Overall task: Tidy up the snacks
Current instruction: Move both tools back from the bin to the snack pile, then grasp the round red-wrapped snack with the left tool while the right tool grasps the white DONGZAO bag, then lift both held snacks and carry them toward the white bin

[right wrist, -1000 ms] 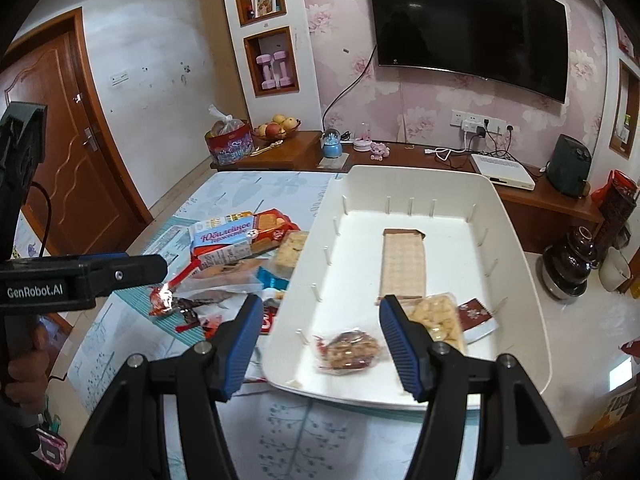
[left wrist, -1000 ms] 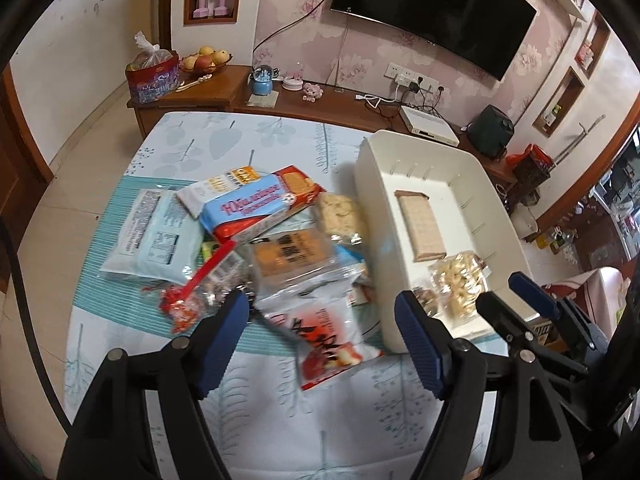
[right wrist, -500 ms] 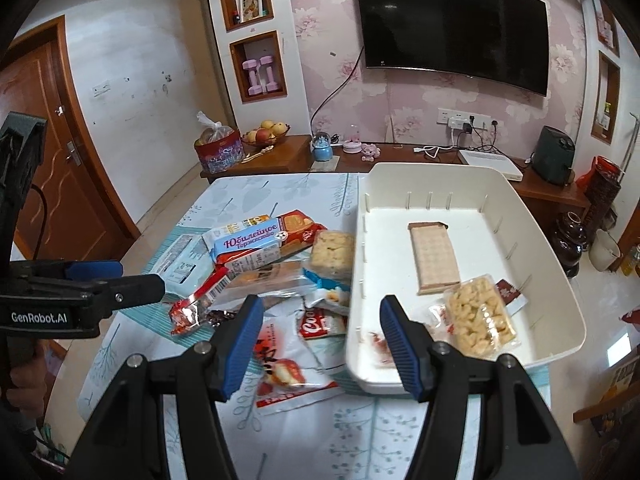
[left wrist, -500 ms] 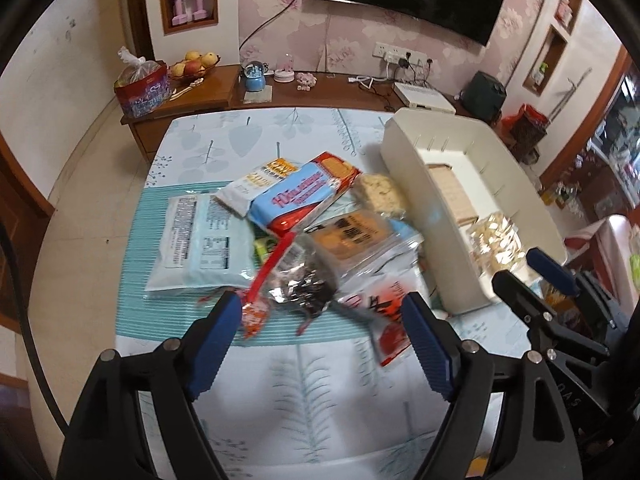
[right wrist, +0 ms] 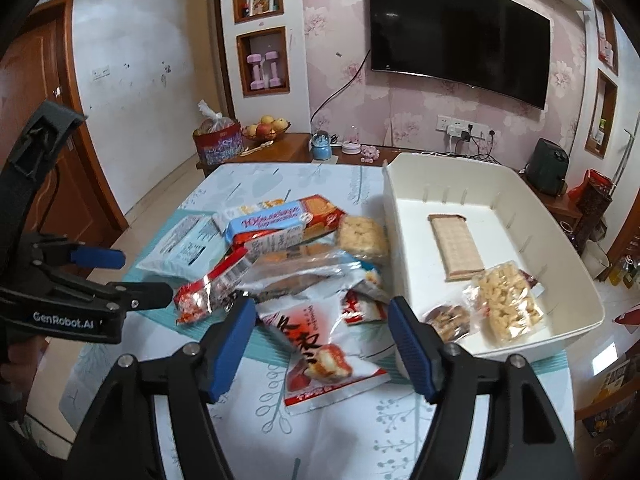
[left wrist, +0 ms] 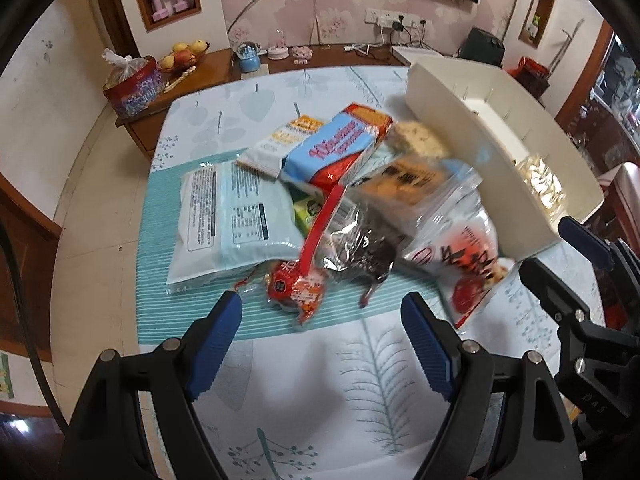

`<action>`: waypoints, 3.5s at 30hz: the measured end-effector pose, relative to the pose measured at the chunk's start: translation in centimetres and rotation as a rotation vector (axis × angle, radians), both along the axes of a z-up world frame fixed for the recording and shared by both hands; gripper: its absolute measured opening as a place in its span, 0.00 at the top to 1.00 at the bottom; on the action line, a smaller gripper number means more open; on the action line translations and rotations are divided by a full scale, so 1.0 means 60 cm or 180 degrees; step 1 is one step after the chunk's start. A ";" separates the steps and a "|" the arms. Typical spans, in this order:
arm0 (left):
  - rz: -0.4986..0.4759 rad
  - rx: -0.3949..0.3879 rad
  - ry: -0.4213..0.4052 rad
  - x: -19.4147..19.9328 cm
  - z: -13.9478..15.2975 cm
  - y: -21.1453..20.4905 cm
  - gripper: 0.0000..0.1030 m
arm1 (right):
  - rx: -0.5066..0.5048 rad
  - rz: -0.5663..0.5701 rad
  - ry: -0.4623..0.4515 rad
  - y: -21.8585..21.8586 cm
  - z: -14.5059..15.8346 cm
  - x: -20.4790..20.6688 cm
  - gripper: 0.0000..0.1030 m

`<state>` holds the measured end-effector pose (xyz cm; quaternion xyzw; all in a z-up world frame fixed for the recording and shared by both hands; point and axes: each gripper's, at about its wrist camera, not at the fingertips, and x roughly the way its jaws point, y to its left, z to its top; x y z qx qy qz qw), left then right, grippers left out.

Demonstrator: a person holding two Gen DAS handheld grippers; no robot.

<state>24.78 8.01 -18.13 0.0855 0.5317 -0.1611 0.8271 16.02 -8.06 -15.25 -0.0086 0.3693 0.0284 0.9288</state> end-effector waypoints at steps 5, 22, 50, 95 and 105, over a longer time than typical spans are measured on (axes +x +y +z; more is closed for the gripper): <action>-0.0039 -0.0040 0.0081 0.018 -0.039 0.005 0.21 | -0.0200 0.0005 0.0144 0.021 -0.034 0.008 0.33; -0.0042 -0.0003 0.0257 0.074 -0.122 0.007 0.21 | -0.0666 -0.0007 0.0404 0.046 -0.117 0.020 0.33; -0.0238 -0.0333 0.0194 0.079 -0.139 0.033 0.52 | -0.0769 -0.0107 0.0484 0.039 -0.149 0.057 0.33; 0.0934 -0.0616 -0.0258 -0.032 0.089 -0.018 0.74 | -0.0262 0.1041 0.0266 -0.049 0.005 0.010 0.50; 0.0996 -0.0353 0.0048 -0.032 0.023 -0.041 0.63 | -0.0237 0.1054 0.0117 -0.094 0.047 0.007 0.50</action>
